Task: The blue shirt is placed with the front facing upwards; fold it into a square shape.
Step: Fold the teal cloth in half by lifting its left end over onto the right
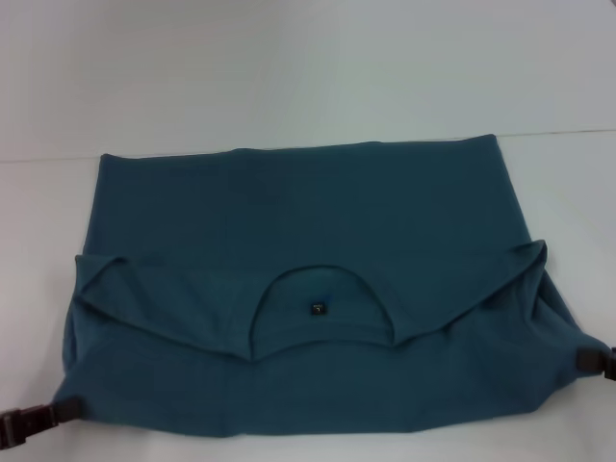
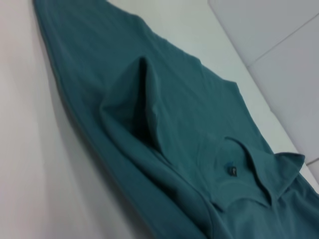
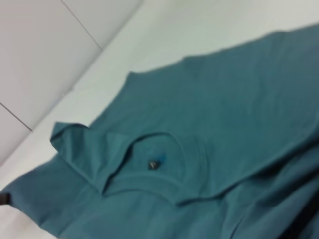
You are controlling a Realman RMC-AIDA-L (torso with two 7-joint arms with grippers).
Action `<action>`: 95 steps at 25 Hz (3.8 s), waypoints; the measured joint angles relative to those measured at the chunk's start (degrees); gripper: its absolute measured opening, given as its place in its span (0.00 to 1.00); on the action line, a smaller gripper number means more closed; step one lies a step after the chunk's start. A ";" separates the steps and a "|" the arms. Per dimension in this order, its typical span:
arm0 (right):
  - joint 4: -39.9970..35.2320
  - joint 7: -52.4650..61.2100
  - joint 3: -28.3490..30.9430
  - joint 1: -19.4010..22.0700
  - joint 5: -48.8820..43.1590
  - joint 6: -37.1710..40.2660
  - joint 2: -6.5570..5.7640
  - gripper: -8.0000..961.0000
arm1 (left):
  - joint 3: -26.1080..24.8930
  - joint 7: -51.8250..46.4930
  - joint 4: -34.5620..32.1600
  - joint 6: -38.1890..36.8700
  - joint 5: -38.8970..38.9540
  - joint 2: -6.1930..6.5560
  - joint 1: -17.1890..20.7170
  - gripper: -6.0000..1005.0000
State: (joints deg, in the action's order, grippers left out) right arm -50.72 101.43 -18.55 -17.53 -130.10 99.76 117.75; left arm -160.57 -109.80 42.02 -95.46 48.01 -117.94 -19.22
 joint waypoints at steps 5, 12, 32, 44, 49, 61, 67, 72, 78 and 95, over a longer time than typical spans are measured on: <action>0.01 -1.08 0.82 0.07 1.52 0.47 0.13 0.07 | -1.98 2.20 -0.48 -0.68 2.17 -0.01 1.05 0.08; 0.01 -1.83 3.51 0.11 3.20 1.74 0.19 0.07 | -2.95 4.39 -3.52 0.10 4.19 0.60 1.44 0.08; 0.83 -1.67 4.07 -0.64 6.44 1.32 -0.58 0.07 | -4.23 4.22 -4.62 0.45 10.63 1.17 1.50 0.08; 0.80 -2.27 5.11 -1.63 6.52 1.13 -1.30 0.07 | -4.23 4.10 -4.75 1.65 16.95 0.97 2.01 0.08; 0.79 -2.39 5.15 -1.60 6.58 1.23 -1.08 0.07 | -4.23 4.82 -6.05 2.22 18.12 1.03 2.29 0.08; 0.64 -3.14 6.49 1.41 9.83 4.59 -0.64 0.07 | -4.23 7.87 -7.02 0.25 20.92 0.94 5.58 0.08; 0.28 -3.48 8.40 2.68 10.34 7.52 -0.61 0.07 | -4.23 9.33 -7.14 -2.82 22.96 0.99 8.30 0.08; 0.60 -4.36 9.28 3.65 10.51 9.11 -0.37 0.07 | -4.23 10.10 -7.14 -4.70 23.10 0.83 10.27 0.08; 0.70 -4.41 9.47 3.93 10.56 9.89 -0.16 0.07 | -4.23 10.95 -7.31 -5.35 23.63 0.88 11.66 0.08; 0.27 -4.06 12.69 4.81 10.84 12.83 0.04 0.07 | -4.23 11.27 -7.39 -8.22 25.21 1.84 13.12 0.08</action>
State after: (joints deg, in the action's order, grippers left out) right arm -50.44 97.37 -5.87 -12.73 -119.25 112.60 117.79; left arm -164.79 -98.52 34.63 -103.68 73.22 -116.10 -6.10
